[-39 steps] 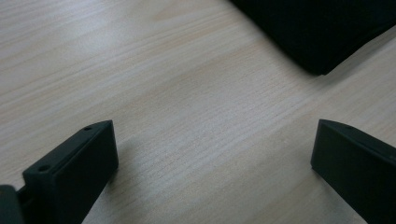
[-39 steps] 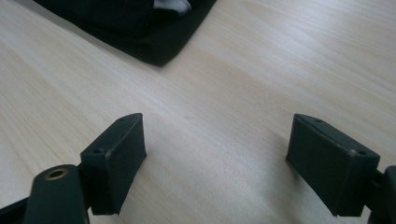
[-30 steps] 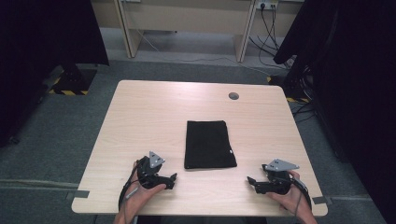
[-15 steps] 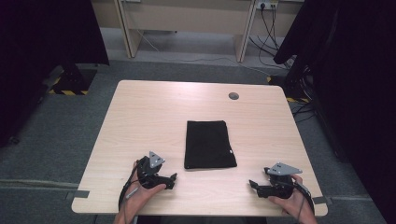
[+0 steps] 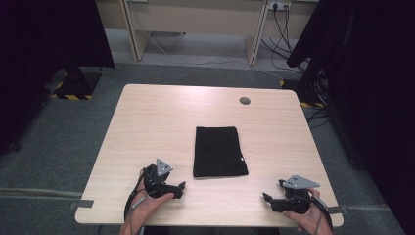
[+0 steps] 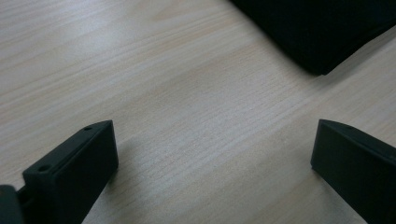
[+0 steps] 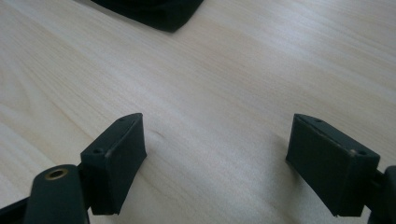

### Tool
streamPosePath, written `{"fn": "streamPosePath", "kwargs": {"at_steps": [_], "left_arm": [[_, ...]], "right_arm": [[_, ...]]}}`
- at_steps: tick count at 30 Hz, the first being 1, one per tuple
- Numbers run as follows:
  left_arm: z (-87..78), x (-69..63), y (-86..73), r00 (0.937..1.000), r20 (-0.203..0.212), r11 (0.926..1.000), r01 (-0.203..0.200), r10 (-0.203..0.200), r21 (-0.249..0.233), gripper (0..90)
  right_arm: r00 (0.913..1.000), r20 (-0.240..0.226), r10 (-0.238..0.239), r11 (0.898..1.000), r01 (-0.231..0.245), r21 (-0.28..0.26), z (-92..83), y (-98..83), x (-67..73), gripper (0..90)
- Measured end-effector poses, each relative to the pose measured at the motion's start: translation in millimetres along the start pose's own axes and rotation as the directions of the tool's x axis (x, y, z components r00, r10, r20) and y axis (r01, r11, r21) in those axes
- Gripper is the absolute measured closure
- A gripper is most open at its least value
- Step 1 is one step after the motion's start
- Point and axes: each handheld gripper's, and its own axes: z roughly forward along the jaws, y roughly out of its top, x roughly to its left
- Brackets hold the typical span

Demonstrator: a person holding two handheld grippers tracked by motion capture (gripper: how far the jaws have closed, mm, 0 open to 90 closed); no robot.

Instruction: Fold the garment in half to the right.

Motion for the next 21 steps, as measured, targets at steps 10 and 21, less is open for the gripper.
{"fn": "streamPosePath", "kwargs": {"at_steps": [10, 21], "left_arm": [[0.0, 0.0, 0.0, 1.0, 0.0, 1.0, 0.0, 0.0, 0.0, 0.0], [0.0, 0.0, 0.0, 1.0, 0.0, 1.0, 0.0, 0.0, 0.0, 0.0]], "right_arm": [[0.9999, 0.007, 0.009, 1.0, -0.009, -0.006, -6.2, -6.7, 2.7, 19.8], [1.0, 0.005, 0.005, 1.0, -0.005, -0.01, -6.9, -7.9, 2.7, 19.8]]}}
